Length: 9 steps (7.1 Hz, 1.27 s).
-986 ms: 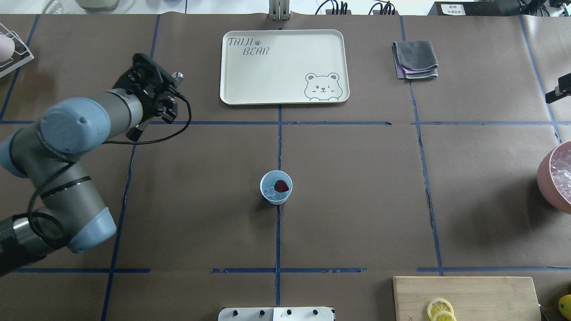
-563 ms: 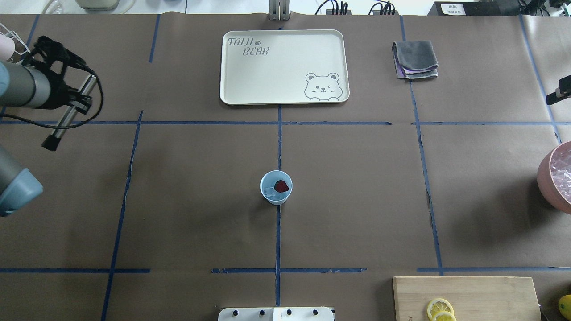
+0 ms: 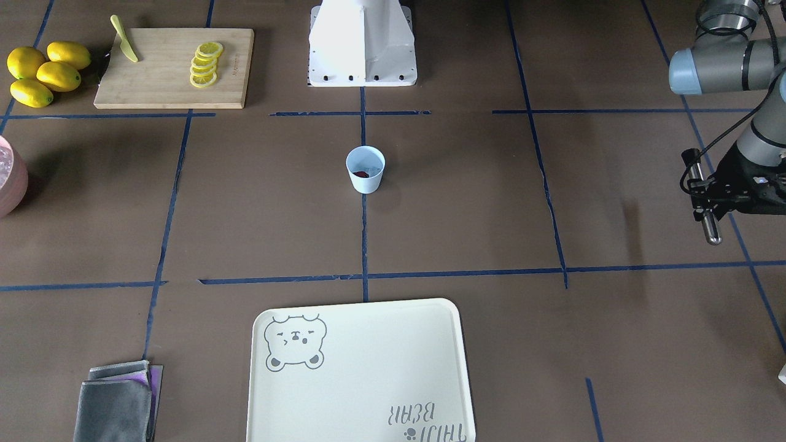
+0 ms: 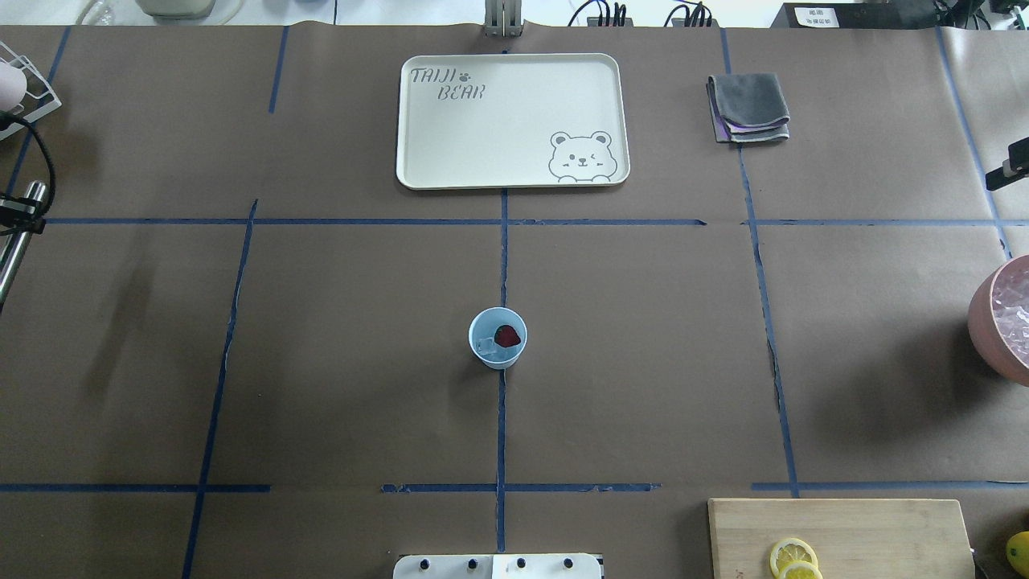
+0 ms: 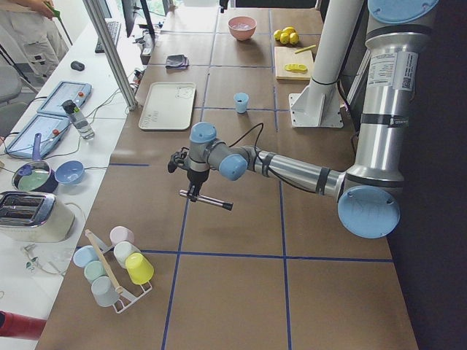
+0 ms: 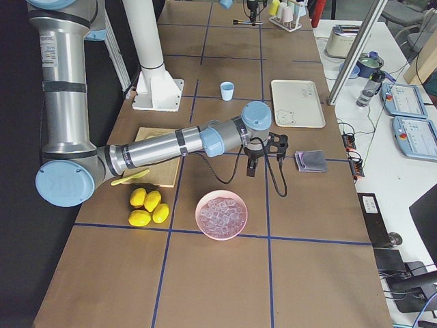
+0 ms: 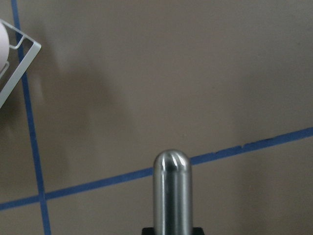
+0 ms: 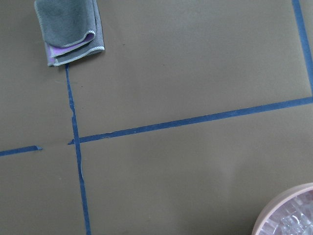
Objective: Mash ice and strawberries in cup
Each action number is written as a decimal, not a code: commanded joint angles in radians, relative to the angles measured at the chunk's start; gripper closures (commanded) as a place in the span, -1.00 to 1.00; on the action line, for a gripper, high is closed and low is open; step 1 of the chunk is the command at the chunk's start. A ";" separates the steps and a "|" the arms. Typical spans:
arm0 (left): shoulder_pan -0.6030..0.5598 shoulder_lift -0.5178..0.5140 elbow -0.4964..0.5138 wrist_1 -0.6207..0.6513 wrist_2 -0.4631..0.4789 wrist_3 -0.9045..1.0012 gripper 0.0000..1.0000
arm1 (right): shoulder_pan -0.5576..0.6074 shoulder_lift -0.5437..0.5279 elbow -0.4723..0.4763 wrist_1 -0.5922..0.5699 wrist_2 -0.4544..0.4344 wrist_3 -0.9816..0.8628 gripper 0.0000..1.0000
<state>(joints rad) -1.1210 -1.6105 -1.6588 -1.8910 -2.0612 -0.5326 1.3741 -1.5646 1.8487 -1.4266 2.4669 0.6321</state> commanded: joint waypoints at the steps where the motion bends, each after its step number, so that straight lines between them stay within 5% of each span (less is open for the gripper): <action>1: -0.010 0.027 0.097 -0.008 -0.026 -0.066 0.91 | 0.000 0.002 0.001 0.000 0.000 0.001 -1.00; 9: 0.001 0.064 0.235 -0.219 -0.019 -0.055 0.95 | -0.001 0.000 0.001 0.006 -0.006 -0.002 -1.00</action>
<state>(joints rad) -1.1212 -1.5450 -1.4558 -2.0672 -2.0812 -0.5901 1.3729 -1.5647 1.8498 -1.4208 2.4607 0.6305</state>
